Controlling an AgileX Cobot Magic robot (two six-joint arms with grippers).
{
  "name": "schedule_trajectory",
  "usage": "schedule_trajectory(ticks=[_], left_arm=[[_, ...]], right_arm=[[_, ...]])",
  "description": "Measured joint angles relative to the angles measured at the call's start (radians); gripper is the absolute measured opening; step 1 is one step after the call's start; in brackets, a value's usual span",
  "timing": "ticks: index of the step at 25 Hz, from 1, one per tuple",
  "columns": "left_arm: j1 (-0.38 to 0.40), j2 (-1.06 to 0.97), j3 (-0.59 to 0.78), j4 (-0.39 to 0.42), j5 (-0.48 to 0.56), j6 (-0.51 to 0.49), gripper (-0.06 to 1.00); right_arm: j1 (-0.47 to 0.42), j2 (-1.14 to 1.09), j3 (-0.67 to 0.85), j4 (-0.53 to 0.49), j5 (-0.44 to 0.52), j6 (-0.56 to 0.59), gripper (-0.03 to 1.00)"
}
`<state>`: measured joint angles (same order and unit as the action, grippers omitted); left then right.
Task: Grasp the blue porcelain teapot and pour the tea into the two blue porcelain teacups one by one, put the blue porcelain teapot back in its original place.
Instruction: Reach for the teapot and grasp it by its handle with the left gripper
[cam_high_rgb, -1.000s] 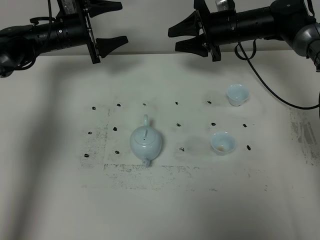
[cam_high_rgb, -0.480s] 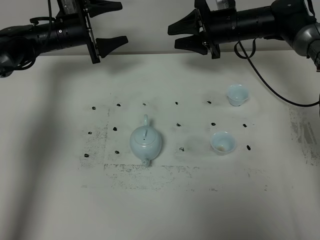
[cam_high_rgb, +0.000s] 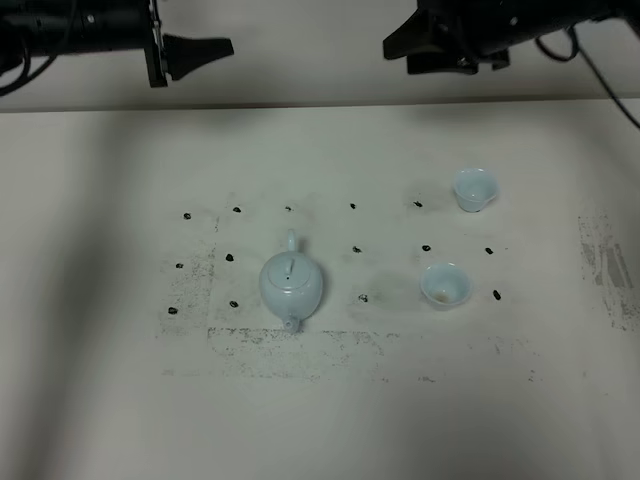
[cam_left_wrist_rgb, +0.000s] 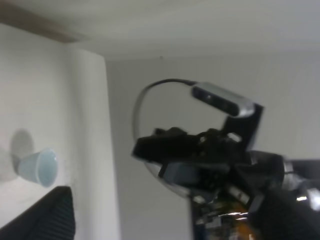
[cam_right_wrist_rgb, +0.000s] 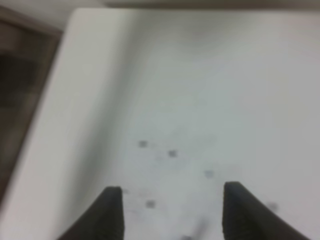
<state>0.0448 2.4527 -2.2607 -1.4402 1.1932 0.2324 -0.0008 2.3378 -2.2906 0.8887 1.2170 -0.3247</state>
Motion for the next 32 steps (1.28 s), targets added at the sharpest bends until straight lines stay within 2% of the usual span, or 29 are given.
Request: schedule_trajectory(ticks=[4, 7, 10, 13, 15, 19, 26, 32], left_arm=[[0.0, -0.125, 0.0, 0.166, 0.0, -0.006, 0.76], [0.0, -0.219, 0.0, 0.37, 0.002, -0.019, 0.76], [0.0, -0.311, 0.0, 0.618, 0.001, -0.043, 0.76], [0.0, -0.381, 0.0, 0.795, 0.002, -0.074, 0.76], [0.0, -0.406, 0.0, 0.872, 0.002, -0.088, 0.76], [0.0, -0.416, 0.0, 0.934, 0.002, -0.091, 0.76], [0.0, -0.416, 0.0, 0.967, 0.002, -0.093, 0.76], [0.0, -0.416, 0.0, 0.968, 0.002, -0.093, 0.76]], right_arm=[[-0.002, -0.108, 0.0, -0.197, 0.003, 0.021, 0.47], [-0.002, -0.18, 0.0, -0.298, 0.004, 0.061, 0.47], [0.004, -0.248, 0.0, -0.382, 0.005, 0.097, 0.47], [0.018, -0.325, 0.009, -0.464, 0.005, 0.122, 0.47], [0.025, -0.383, 0.062, -0.537, 0.003, 0.14, 0.47], [0.03, -0.55, 0.309, -0.723, 0.005, 0.183, 0.47], [0.029, -0.849, 0.721, -0.781, 0.006, 0.213, 0.47], [0.029, -1.124, 1.007, -0.889, 0.006, 0.272, 0.47]])
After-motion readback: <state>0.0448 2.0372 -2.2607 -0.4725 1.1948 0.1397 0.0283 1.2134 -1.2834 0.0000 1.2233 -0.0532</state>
